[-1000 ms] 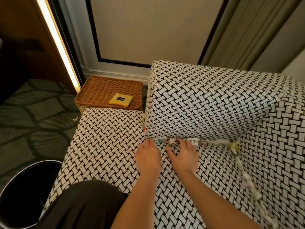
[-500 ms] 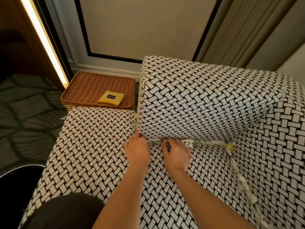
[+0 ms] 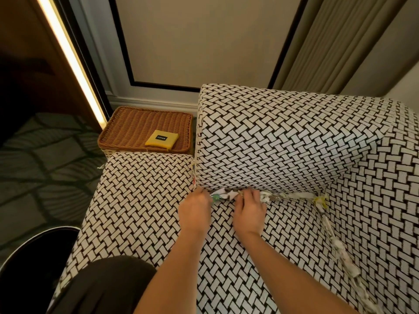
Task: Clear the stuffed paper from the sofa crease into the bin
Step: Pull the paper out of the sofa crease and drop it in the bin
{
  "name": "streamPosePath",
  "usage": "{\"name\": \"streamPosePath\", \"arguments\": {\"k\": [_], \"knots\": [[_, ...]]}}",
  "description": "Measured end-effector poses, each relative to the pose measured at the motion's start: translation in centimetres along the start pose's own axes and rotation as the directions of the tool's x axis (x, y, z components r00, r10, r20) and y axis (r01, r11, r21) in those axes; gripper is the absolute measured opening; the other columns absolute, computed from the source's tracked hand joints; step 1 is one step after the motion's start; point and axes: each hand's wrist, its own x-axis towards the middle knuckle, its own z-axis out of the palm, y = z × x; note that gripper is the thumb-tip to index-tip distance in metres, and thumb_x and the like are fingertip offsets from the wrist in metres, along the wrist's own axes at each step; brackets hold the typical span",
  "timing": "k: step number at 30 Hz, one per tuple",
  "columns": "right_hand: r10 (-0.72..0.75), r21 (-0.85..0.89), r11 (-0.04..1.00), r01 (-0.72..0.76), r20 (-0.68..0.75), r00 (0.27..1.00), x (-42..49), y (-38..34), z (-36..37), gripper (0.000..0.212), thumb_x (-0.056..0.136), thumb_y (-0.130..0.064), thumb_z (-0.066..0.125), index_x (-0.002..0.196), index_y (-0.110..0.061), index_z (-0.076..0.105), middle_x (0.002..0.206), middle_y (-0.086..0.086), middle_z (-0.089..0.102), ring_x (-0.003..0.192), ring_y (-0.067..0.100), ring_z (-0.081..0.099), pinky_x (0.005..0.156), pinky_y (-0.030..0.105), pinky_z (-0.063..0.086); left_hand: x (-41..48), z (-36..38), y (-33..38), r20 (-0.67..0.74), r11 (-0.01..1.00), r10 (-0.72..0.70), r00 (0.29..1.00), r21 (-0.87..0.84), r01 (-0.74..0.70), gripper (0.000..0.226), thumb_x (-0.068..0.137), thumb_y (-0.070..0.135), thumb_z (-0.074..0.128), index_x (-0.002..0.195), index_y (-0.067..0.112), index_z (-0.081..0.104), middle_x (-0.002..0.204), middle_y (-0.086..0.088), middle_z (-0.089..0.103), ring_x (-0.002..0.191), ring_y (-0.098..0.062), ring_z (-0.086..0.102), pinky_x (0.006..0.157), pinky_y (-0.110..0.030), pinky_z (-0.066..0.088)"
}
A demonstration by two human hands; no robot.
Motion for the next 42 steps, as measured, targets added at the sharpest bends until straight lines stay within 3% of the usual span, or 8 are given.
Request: {"name": "streamPosePath", "arguments": {"k": [6, 15, 22, 28, 30, 34, 39, 42], "knots": [[-0.03, 0.178, 0.984, 0.02, 0.051, 0.998, -1.6, 0.1, -0.9, 0.016, 0.094, -0.016, 0.046, 0.079, -0.018, 0.05, 0.067, -0.011, 0.046, 0.067, 0.014, 0.048, 0.062, 0.026, 0.04, -3.0, -1.6, 0.4, 0.07, 0.981, -0.162, 0.984, -0.1, 0.168, 0.022, 0.095, 0.031, 0.045, 0.093, 0.015, 0.06, 0.088, 0.005, 0.053, 0.068, -0.007, 0.048, 0.053, -0.015, 0.033], [-0.002, 0.385, 0.921, -0.066, 0.173, 0.985, -6.8, -0.9, -3.6, 0.023, 0.098, -0.021, 0.039, 0.078, -0.014, 0.047, 0.067, 0.0, 0.048, 0.059, 0.01, 0.04, 0.05, 0.018, 0.032, -6.3, -4.2, 1.4, 0.243, 0.771, -0.334, 0.911, -0.486, 0.412, 0.03, 0.092, 0.02, 0.052, 0.062, 0.014, 0.051, 0.057, 0.003, 0.047, 0.045, -0.007, 0.035, 0.041, -0.016, 0.028], [0.07, 0.595, 0.776, -0.208, 0.246, 0.967, -8.2, -4.0, -6.8, 0.012, 0.096, -0.023, 0.045, 0.093, -0.016, 0.055, 0.072, -0.005, 0.055, 0.058, 0.005, 0.047, 0.049, 0.014, 0.037, -7.6, -7.8, 1.0, 0.11, 0.658, -0.375, 0.921, -0.668, 0.348, 0.031, 0.085, 0.011, 0.058, 0.056, 0.009, 0.047, 0.054, -0.004, 0.042, 0.048, -0.011, 0.033, 0.048, -0.015, 0.034], [0.147, 0.768, 0.528, -0.363, 0.338, 0.929, -7.5, -9.0, -10.0, 0.014, 0.094, -0.018, 0.05, 0.084, -0.019, 0.058, 0.084, 0.009, 0.061, 0.076, 0.022, 0.057, 0.078, 0.049, 0.053, -8.2, -11.4, -0.8, -0.002, 0.575, -0.419, 0.908, -0.775, 0.264, 0.025, 0.081, 0.001, 0.061, 0.065, 0.01, 0.045, 0.065, -0.013, 0.053, 0.066, -0.033, 0.057, 0.056, -0.03, 0.053], [0.175, 0.807, 0.379, -0.453, 0.418, 0.891, -6.9, -11.1, -10.7, 0.011, 0.093, -0.018, 0.053, 0.09, -0.012, 0.061, 0.091, 0.011, 0.063, 0.079, 0.021, 0.06, 0.078, 0.04, 0.053, -8.4, -13.1, -1.7, 0.005, 0.534, -0.418, 0.908, -0.807, 0.251, 0.017, 0.084, 0.003, 0.06, 0.081, 0.016, 0.051, 0.072, -0.014, 0.062, 0.064, -0.029, 0.058, 0.047, -0.028, 0.043], [0.077, 0.788, 0.091, -0.609, 0.604, 0.793, -6.6, -16.2, -11.5, 0.016, 0.093, -0.011, 0.051, 0.106, -0.002, 0.055, 0.107, 0.014, 0.061, 0.088, 0.019, 0.061, 0.071, 0.026, 0.052, -8.7, -16.4, -5.3, -0.048, 0.509, -0.433, 0.9, -0.837, 0.2, 0.018, 0.086, 0.004, 0.059, 0.095, 0.019, 0.064, 0.089, -0.005, 0.068, 0.082, -0.017, 0.066, 0.071, -0.036, 0.058], [-0.088, 0.674, 0.152, -0.723, 0.737, 0.67, -8.1, -22.7, -10.0, 0.018, 0.095, -0.009, 0.047, 0.107, 0.001, 0.055, 0.101, 0.013, 0.06, 0.086, 0.017, 0.058, 0.073, 0.027, 0.053, -10.0, -19.8, -11.1, -0.124, 0.491, -0.493, 0.861, -0.857, 0.158, 0.019, 0.09, 0.002, 0.053, 0.086, 0.013, 0.069, 0.086, -0.003, 0.068, 0.076, -0.01, 0.064, 0.06, -0.016, 0.055], [-0.15, 0.621, 0.275, -0.734, 0.782, 0.605, -10.1, -26.6, -7.5, 0.013, 0.093, -0.005, 0.049, 0.102, -0.001, 0.058, 0.094, 0.009, 0.062, 0.083, 0.016, 0.06, 0.074, 0.026, 0.053, -11.4, -20.4, -16.2, -0.125, 0.472, -0.586, 0.8, -0.856, 0.212, 0.024, 0.089, 0.003, 0.054, 0.076, 0.02, 0.067, 0.083, -0.004, 0.069, 0.074, -0.014, 0.064, 0.068, -0.028, 0.056]]}}
